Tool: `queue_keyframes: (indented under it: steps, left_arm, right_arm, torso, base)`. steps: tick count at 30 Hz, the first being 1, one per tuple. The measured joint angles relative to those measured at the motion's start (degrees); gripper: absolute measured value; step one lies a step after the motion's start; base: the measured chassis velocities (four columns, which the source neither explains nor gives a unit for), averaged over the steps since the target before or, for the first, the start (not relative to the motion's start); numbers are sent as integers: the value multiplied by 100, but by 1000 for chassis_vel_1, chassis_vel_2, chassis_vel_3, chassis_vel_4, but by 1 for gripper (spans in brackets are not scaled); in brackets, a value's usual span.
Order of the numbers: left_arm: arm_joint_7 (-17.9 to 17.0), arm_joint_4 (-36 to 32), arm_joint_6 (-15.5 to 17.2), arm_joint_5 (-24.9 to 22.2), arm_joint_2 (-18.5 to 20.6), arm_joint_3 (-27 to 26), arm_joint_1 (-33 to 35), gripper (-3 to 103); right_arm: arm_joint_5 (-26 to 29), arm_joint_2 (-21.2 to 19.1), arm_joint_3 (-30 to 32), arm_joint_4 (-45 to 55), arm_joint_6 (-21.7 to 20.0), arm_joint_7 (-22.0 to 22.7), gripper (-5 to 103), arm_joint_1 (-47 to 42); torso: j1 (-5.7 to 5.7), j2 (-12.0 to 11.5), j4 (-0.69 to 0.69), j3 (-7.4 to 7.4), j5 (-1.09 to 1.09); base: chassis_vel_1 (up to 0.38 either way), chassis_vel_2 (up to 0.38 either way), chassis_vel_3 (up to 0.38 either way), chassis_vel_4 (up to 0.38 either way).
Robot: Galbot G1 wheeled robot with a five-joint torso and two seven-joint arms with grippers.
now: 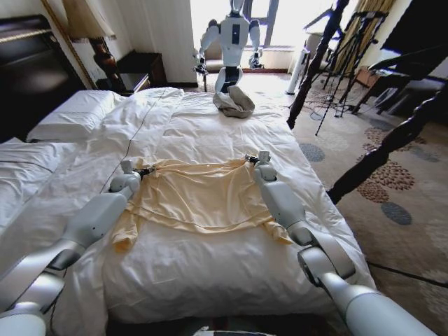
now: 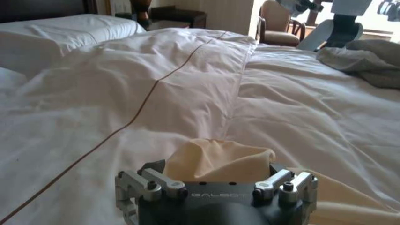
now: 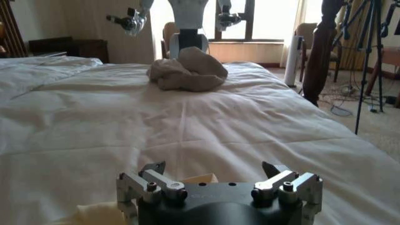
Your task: Pick up the clothes from the bed and hang them on the clothes hanger.
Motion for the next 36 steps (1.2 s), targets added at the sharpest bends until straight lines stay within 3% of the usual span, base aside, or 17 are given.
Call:
queue_keyframes:
  steps: [2, 5, 6, 9, 11, 13, 16, 18, 19, 21, 23, 25, 26, 27, 30, 33, 36]
  left_arm:
    - [70, -60, -92, -18, 51, -49, 97, 100]
    - [648, -339, -180, 147, 295, -310, 618, 100]
    - [648, -339, -180, 147, 295, -310, 618, 100]
    - [1361, -494, -445, 417, 491, -468, 1034, 100]
    - [1406, -548, -520, 253, 464, -526, 1076, 100]
    - [1266, -712, -529, -158, 382, -673, 1090, 100]
    - [1145, -985, -506, -260, 396, -939, 1228, 100]
    - [1074, -1629, -429, -188, 649, -1501, 1779, 100]
    - [1074, -1629, -429, -188, 649, -1501, 1779, 100]
    - [691, -2272, -199, 205, 846, -1810, 2372, 100]
    - [488, -2448, -69, 326, 848, -1826, 2499, 100]
    - [51, -2822, 271, 346, 814, -1865, 2778, 100]
    - [51, -2822, 271, 346, 814, -1865, 2778, 100]
    - [-136, -3074, 389, 349, 804, -1982, 3083, 100]
    - [-202, -3669, 476, 490, 774, -2559, 3980, 100]
    - [-199, -4197, 545, 625, 655, -3243, 4872, 100]
    - [-266, -4833, 719, 825, 301, -4063, 5806, 100]
  right_arm:
    - [58, -185, -34, 229, 169, -134, 100, -179]
    - [209, -721, -74, 1045, 565, -368, 100, -803]
    - [209, -721, -74, 1045, 565, -368, 100, -803]
    - [340, -1116, -66, 1629, 727, -494, 100, -1247]
    - [336, -1215, -54, 1778, 814, -541, 100, -1367]
    - [347, -1356, -25, 2067, 920, -564, 100, -1567]
    - [448, -1527, 19, 2503, 949, -557, 100, -1810]
    - [670, -1921, 140, 3206, 964, -505, 100, -2170]
    - [670, -1921, 140, 3206, 964, -505, 100, -2170]
    - [883, -2342, 355, 3902, 900, -359, 100, -2570]
    - [950, -2563, 540, 4216, 870, -302, 100, -2871]
    - [993, -2882, 841, 4765, 935, -300, 100, -3554]
    - [993, -2882, 841, 4765, 935, -300, 100, -3554]
    - [1030, -3069, 991, 5112, 990, -353, 100, -3999]
    - [1021, -3325, 1279, 5610, 1115, -462, 100, -4644]
    - [873, -3424, 1548, 5869, 1202, -538, 100, -5070]
    - [788, -3338, 1670, 6392, 709, 83, 100, -5735]
  torso:
    - [0, 0, -2, 0, 0]
    - [-1, 0, -2, -1, -4]
    - [-1, 0, -2, -1, -4]
    - [-3, 0, 6, -1, -2]
    - [-3, 0, 6, -1, -5]
    - [-3, 0, 2, -1, -5]
    - [0, -1, -3, -1, -1]
    - [2, -1, -4, -1, 2]
    - [2, -1, -4, -1, 2]
    - [-2, 0, 9, -2, 0]
    - [-3, 0, 10, -3, -4]
    - [-4, 0, -1, -3, -4]
    - [-4, 0, -1, -3, -4]
    - [-4, 0, -5, -2, -4]
    - [-2, 0, -6, -1, 2]
    - [-2, 0, 4, -1, -2]
    - [-3, 0, 3, -2, -2]
  base:
    - [0, 0, 0, 0]
    - [0, 0, 0, 0]
    - [0, 0, 0, 0]
    - [0, 0, 0, 0]
    - [0, 0, 0, 0]
    - [0, 0, 0, 0]
    - [0, 0, 0, 0]
    - [0, 0, 0, 0]
    - [0, 0, 0, 0]
    - [0, 0, 0, 0]
    - [0, 0, 0, 0]
    - [0, 0, 0, 0]
    - [0, 0, 0, 0]
    - [0, 0, 0, 0]
    - [0, 0, 0, 0]
    - [0, 0, 0, 0]
    - [0, 0, 0, 0]
